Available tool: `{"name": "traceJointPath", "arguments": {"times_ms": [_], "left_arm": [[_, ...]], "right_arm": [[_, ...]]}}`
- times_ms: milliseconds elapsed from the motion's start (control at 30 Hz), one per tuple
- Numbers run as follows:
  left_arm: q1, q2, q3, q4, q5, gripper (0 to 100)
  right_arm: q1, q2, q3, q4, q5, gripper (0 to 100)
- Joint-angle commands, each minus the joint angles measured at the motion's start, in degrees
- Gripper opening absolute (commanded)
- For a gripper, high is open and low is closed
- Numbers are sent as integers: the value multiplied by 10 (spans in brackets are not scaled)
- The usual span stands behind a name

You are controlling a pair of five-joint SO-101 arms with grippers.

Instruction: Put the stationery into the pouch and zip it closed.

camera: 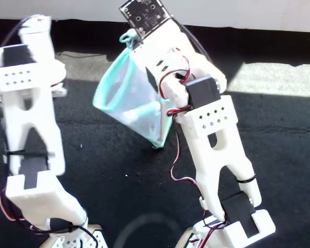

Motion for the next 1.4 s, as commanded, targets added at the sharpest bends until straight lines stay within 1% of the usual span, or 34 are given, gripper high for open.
{"name": "traceJointPath", "arguments": {"times_ms": [0, 133, 333, 900, 1000, 1167, 1233, 1300, 1367], "left_arm": [[53, -76, -2, 4, 4, 8], [73, -116, -2, 4, 4, 8], [73, -133, -2, 3, 4, 8], [69, -153, 0, 7, 4, 8], [73, -201, 14, 7, 4, 8], [73, -312, 76, 4, 4, 8], [74, -355, 109, 3, 4, 8], [95, -389, 143, -3, 4, 8], [130, -417, 193, -30, 4, 8]], "right_arm": [[24, -7, -56, 0, 11, 6], [39, -7, -71, 7, 11, 6], [44, -5, -95, 40, 13, 6], [44, -7, -96, 30, 15, 6], [45, -7, -96, 5, 15, 6], [45, -5, -96, -15, 15, 6], [45, -3, -95, -15, 33, 6], [44, -2, -95, -15, 65, 6], [43, -2, -95, -15, 76, 6]]}}
